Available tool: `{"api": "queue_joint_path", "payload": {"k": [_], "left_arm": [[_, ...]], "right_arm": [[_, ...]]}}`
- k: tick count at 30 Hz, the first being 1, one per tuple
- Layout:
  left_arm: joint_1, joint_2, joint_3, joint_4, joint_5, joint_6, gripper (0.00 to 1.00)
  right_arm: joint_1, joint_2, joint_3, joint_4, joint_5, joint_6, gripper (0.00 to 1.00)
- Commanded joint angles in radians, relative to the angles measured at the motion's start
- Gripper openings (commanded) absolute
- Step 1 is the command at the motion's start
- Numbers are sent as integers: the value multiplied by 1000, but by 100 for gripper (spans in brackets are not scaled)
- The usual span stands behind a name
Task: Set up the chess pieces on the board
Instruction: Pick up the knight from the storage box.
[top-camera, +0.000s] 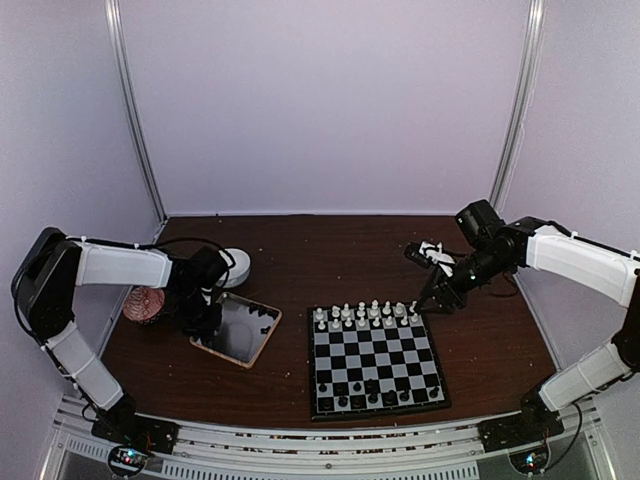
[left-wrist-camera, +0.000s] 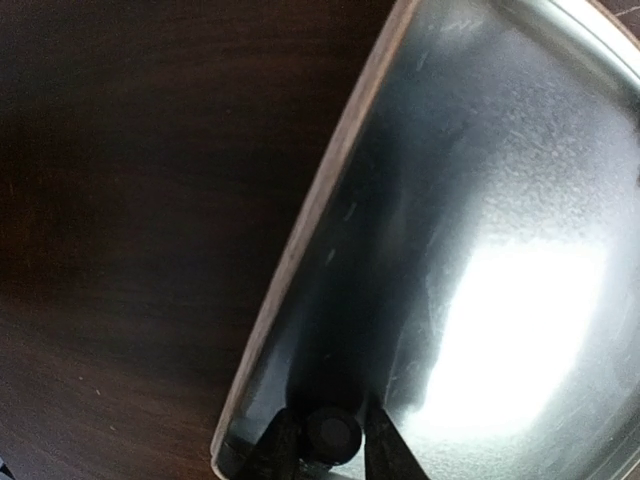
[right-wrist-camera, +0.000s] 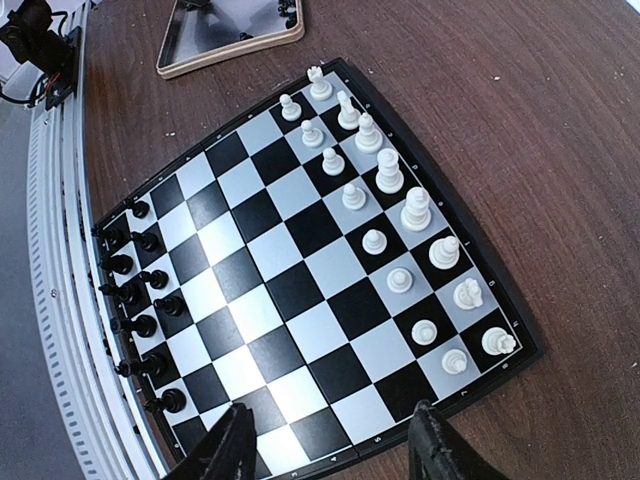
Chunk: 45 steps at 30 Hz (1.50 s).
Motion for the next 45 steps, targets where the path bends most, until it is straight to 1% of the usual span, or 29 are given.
{"api": "queue_joint_path", "payload": {"k": [1, 6, 8, 13, 18, 25, 26, 29, 32, 35, 36, 39, 41, 43, 45], "left_arm": [[7, 8, 22, 46, 23, 37, 23], [8, 22, 31, 49, 22, 75, 22], [7, 32, 39, 43, 21, 84, 26], [8, 48, 42, 38, 17, 101, 27], [7, 54, 48, 29, 32, 126, 23], [8, 64, 68, -14, 36, 158, 11], [8, 61, 76, -24, 37, 158, 8], [7, 23, 89, -24, 63, 146, 6], [7, -21, 94, -3, 119, 123, 6], [7, -40, 99, -2, 125, 119, 8], [7, -38, 101, -8, 117, 127, 10], [7, -16, 120, -62, 55, 210, 19], [7, -4, 129, -101, 13, 231, 22], [8, -20, 129, -125, -6, 200, 22], [7, -60, 108, -124, -6, 136, 23]], "right_arm": [[0, 5, 23, -5, -16, -2, 53], [0, 9, 25, -9, -22, -2, 52], [1, 11, 26, -11, -24, -2, 52], [0, 14, 28, -14, -26, -2, 52], [0, 21, 30, -17, -33, -2, 52], [0, 28, 37, -19, -39, -1, 52], [0, 26, 37, -19, -39, 2, 51], [0, 23, 41, -17, -39, 10, 51], [0, 18, 42, -10, -37, 16, 51], [1, 21, 41, -10, -38, 18, 51], [1, 22, 42, -11, -38, 19, 51], [1, 22, 42, -11, -38, 20, 51], [0, 19, 42, -11, -39, 21, 52], [1, 17, 40, -12, -39, 20, 52], [1, 15, 38, -11, -38, 20, 52]]}}
